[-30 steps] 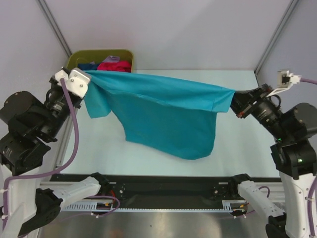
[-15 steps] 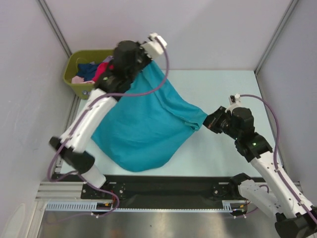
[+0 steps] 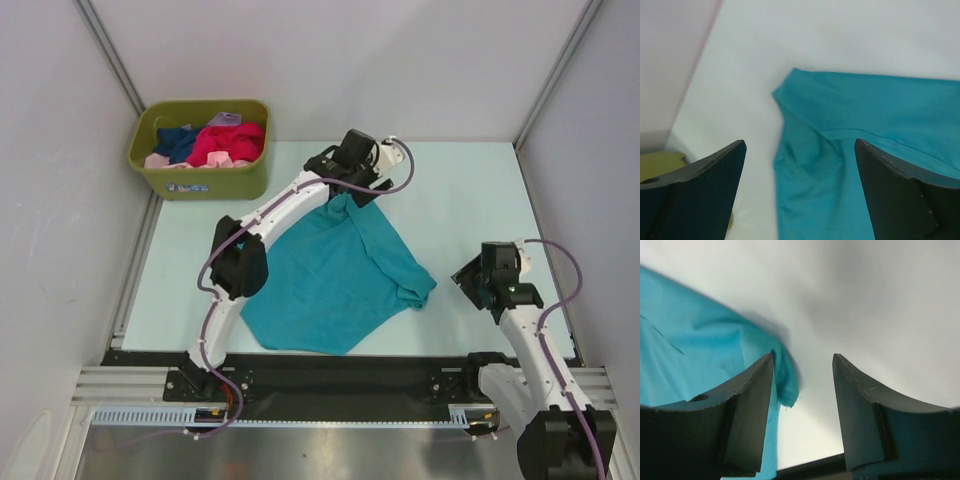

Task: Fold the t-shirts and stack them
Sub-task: Flatten the tshirt out

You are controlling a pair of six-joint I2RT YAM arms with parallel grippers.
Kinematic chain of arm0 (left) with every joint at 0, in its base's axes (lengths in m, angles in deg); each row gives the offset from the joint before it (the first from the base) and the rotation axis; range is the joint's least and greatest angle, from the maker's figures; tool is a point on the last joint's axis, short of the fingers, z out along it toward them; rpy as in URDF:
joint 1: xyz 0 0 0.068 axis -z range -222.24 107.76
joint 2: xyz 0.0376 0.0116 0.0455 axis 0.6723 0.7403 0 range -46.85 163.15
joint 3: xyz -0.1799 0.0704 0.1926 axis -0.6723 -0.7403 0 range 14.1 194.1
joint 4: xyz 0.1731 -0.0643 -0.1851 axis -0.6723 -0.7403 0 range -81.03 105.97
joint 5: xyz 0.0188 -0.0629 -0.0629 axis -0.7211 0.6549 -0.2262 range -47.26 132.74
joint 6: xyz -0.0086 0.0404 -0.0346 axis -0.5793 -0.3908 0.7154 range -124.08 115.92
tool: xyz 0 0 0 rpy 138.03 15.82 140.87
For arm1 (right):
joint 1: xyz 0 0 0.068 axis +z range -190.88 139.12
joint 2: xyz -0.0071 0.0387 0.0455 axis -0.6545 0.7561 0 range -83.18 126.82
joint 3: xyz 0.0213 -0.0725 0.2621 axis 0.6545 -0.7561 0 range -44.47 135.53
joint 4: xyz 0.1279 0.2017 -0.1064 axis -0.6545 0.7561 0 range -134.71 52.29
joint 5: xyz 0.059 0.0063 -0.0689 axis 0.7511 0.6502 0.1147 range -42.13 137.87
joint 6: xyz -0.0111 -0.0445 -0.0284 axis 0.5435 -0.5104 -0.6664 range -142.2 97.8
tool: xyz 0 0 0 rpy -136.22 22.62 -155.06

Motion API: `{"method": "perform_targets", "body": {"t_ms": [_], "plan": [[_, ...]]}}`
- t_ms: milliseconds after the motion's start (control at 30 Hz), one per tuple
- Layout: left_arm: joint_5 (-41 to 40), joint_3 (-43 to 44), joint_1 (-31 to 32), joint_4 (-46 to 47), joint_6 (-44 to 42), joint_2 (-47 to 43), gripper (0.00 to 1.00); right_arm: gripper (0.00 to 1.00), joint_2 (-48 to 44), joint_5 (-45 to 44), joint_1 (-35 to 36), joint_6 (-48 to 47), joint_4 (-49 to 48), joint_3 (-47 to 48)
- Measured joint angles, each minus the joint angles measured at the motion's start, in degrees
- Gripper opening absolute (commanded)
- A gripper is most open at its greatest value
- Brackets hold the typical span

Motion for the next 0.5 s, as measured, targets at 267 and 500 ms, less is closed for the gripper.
{"method": "perform_targets", "body": {"t_ms": [267, 500], "plan": [[9.49, -27.10, 0.90, -5.88, 4.87, -26.97, 0.85, 0.49, 1.11, 3.23, 3.15, -20.76, 0.44, 13.11], [8.87, -63.69, -3.56, -6.43, 3.43, -56.52, 0.94, 0.64, 14.14, 2.16, 20.72, -31.63, 1.22, 20.04]]}}
